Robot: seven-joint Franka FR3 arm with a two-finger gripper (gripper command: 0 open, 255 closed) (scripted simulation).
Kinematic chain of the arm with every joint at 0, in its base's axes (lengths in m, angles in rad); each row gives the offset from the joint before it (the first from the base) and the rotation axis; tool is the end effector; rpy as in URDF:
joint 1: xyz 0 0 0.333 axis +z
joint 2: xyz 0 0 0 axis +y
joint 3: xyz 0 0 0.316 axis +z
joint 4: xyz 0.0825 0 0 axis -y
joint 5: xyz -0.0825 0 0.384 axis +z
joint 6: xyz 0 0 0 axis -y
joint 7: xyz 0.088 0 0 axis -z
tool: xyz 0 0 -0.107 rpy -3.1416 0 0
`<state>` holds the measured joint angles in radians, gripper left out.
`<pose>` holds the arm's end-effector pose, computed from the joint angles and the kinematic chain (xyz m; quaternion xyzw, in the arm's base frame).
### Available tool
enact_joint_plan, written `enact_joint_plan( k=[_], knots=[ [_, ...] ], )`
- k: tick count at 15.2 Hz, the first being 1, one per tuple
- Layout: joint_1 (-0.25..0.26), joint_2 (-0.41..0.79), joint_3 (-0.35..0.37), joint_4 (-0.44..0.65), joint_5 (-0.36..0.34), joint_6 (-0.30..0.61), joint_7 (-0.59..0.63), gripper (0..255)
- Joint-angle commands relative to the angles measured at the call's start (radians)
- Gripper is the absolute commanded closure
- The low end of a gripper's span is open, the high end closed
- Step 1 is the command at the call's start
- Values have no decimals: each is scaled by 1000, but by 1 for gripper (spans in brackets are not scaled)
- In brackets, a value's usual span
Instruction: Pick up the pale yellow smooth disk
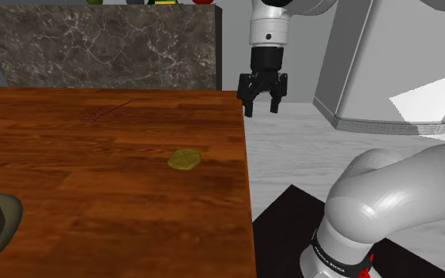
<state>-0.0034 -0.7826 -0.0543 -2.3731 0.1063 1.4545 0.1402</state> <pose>0.2940 -0.0091 0.5730 -0.9913 0.0867 0.0716 0.0687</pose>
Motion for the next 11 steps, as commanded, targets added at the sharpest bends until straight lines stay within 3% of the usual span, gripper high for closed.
enact_joint_plan(
  k=[1,11],
  knots=[
    [0,0,0,0,0,0,0,0],
    [33,-32,309,50,138,37,371,0]
  ],
)
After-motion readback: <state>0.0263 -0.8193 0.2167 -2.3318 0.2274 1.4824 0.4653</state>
